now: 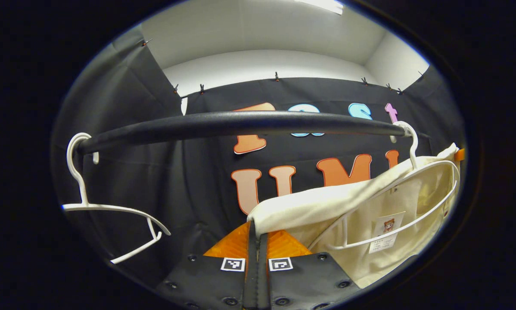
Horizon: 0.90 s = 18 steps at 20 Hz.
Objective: Grasp the clothes on the hanger with both hands and then place them into the laundry hamper below.
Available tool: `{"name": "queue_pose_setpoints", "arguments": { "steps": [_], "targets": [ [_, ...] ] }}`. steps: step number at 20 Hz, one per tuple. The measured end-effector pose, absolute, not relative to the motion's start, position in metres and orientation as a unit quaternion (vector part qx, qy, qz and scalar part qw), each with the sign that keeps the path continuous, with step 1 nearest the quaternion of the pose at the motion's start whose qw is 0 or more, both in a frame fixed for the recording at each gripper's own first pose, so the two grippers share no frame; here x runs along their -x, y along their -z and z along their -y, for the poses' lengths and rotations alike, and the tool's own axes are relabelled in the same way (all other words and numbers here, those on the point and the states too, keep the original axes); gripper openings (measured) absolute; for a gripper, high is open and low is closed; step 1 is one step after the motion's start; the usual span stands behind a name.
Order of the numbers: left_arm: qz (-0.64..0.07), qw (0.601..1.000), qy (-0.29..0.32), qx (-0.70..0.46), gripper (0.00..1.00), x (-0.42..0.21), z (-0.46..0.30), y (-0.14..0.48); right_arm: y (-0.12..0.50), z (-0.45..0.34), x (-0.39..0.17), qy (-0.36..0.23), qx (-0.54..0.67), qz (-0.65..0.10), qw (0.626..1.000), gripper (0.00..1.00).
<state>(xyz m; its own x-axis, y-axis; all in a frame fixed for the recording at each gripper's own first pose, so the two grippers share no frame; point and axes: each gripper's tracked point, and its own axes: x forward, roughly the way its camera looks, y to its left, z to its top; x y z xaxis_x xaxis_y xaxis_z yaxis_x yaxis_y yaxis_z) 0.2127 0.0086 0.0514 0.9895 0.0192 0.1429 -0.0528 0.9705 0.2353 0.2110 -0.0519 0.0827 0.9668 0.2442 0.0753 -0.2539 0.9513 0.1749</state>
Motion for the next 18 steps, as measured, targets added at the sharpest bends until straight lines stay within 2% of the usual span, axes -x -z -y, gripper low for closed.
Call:
{"name": "queue_pose_setpoints", "arguments": {
  "steps": [1, 8, 13, 18],
  "targets": [
    [0.066, 0.991, -0.019, -0.116, 0.06, -0.215, -0.010, -0.049, -0.079, 0.049, -0.218, -0.140, -0.106, 0.021, 0.984, 0.00],
    [0.032, 0.994, -0.029, -0.099, 0.06, -0.224, -0.019, -0.016, -0.048, 0.044, -0.258, -0.213, -0.175, -0.022, 0.961, 0.00],
    [0.006, 0.994, -0.039, -0.100, 0.06, -0.234, -0.023, 0.013, 0.010, 0.039, -0.295, -0.219, -0.192, -0.067, 0.954, 0.00],
    [-0.051, 0.993, -0.059, -0.091, 0.06, -0.230, -0.043, 0.068, 0.078, 0.023, -0.316, -0.210, -0.189, -0.113, 0.953, 0.00]
  ]
}}
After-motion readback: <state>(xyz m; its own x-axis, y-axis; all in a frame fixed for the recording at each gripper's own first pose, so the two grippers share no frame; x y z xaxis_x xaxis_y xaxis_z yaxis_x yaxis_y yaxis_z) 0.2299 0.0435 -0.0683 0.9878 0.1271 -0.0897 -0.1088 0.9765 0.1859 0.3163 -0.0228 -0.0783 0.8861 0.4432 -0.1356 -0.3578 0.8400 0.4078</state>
